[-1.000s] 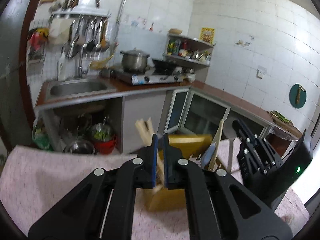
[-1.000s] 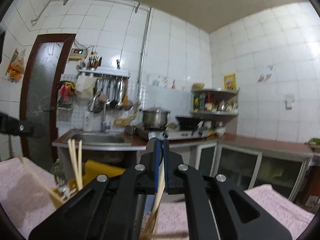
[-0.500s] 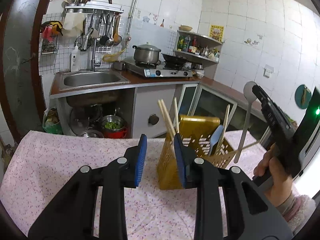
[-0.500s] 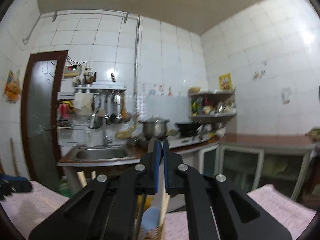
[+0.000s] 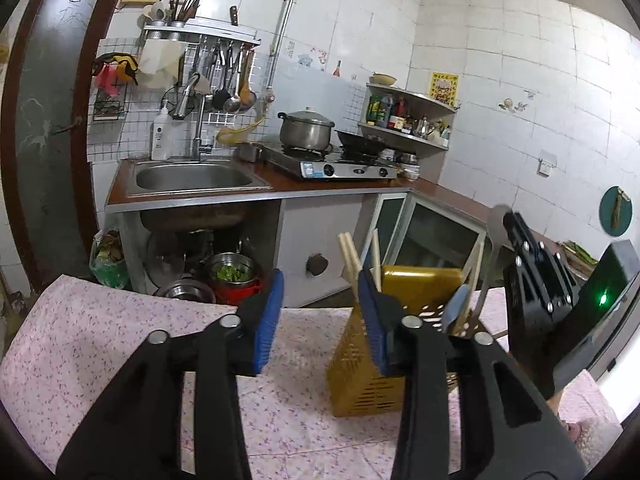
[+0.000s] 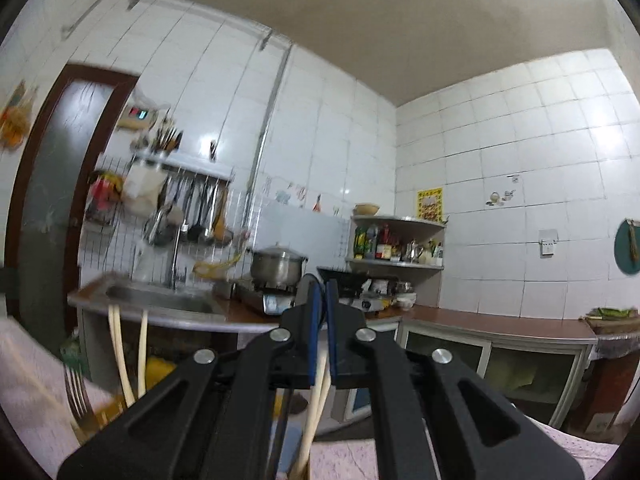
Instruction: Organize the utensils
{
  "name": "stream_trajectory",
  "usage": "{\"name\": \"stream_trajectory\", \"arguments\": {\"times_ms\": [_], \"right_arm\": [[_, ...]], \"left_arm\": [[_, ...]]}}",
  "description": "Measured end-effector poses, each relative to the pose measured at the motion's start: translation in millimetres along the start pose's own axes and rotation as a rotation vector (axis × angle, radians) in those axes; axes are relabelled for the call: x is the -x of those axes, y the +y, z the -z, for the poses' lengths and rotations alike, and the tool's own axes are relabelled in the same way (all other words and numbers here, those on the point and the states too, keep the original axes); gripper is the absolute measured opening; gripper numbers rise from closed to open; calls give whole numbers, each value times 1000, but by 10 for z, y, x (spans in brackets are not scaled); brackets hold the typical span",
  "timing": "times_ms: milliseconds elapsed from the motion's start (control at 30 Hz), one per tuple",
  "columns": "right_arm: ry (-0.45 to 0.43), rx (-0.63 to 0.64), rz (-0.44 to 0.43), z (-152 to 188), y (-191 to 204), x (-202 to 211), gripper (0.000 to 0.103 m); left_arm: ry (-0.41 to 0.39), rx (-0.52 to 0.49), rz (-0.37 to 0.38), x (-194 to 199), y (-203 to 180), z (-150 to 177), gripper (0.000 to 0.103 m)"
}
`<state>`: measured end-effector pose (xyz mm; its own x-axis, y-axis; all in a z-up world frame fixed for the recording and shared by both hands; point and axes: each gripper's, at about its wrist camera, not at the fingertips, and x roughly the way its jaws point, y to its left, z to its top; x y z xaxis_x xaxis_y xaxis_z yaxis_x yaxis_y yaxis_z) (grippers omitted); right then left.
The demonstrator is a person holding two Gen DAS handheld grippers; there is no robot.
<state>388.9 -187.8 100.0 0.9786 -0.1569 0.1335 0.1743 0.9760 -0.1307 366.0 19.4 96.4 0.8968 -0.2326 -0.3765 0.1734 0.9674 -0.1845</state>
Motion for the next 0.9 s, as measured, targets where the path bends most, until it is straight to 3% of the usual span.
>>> {"name": "stream_trajectory", "arguments": {"times_ms": [67,200,233,300,467,600,733,900], "right_arm": [[38,-5,-11,76,-18,18,4],[99,-33,-42,105,-109,150,9],[124,-39,-55,101,-131,190,33],[142,-61,-63,89,-178,288,68],[210,-83,-90,35,-295,624,68],[262,-80,-90,-2,-394,1038,81],[310,-101,-88,19,-510,1563,94],[354,-118,-79,72,-588,2145,99]], "left_arm": [[4,-9,-18,-9,27,40,48],[-3,-34,-65,110,93,107,69],[-3,-31,-70,149,121,118,74],[4,-15,-77,252,189,147,80],[21,-3,-82,599,264,273,88],[0,-18,-80,964,201,453,98],[2,-56,-64,1248,67,710,98],[-17,-59,-66,1571,-104,1104,98]]}}
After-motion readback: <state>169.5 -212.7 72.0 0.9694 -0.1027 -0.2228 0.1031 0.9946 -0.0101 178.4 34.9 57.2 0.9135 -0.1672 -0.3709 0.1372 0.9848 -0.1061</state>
